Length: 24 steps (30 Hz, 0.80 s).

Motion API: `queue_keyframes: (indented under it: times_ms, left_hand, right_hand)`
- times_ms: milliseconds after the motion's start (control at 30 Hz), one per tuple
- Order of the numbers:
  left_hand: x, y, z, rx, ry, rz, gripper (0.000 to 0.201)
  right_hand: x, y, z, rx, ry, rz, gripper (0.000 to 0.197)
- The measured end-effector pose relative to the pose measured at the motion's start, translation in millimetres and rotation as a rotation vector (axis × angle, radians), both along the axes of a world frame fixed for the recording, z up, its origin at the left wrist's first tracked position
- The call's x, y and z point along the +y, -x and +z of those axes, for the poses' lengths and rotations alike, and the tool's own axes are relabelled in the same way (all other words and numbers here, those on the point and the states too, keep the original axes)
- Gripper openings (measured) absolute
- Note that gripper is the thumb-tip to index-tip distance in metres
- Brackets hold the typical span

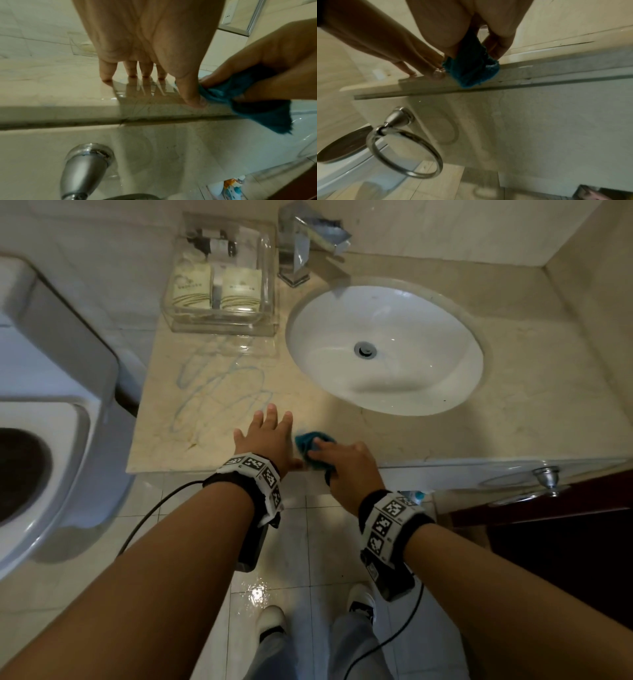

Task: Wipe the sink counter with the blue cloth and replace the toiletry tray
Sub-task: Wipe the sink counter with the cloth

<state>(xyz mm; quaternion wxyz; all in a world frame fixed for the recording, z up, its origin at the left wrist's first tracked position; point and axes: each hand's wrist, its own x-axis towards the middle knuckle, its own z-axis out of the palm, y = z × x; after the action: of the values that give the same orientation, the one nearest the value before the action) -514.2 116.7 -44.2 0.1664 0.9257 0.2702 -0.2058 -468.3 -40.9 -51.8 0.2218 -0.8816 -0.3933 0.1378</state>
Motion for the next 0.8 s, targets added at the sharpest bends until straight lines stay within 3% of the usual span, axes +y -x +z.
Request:
queue_keyframes:
  times_ms: [100, 233, 400, 600, 800]
  left_hand:
    - [-2, 0, 4, 0.018, 0.018, 0.028, 0.103]
    - [-12, 4, 24, 0.033, -0.003, -0.001, 0.102]
    - [-28, 0, 76, -0.086, 0.037, -0.095, 0.076]
    - [-55, -18, 148, -0.337, 0.223, 0.004, 0.044]
    - [-91, -36, 204, -0.461, 0.332, 0.078, 0.041]
  right_hand:
    - [-22, 1, 6, 0.098, 0.037, 0.118, 0.048]
    - [-49, -17, 31, 0.198, 0.015, 0.064, 0.041]
    - [-66, -43, 79, 0.211, -0.035, -0.167, 0.030]
    - [-65, -70, 140, 0.235, -0.271, -0.238, 0.023]
    - [-65, -91, 189, 0.310, -0.380, -0.239, 0.016]
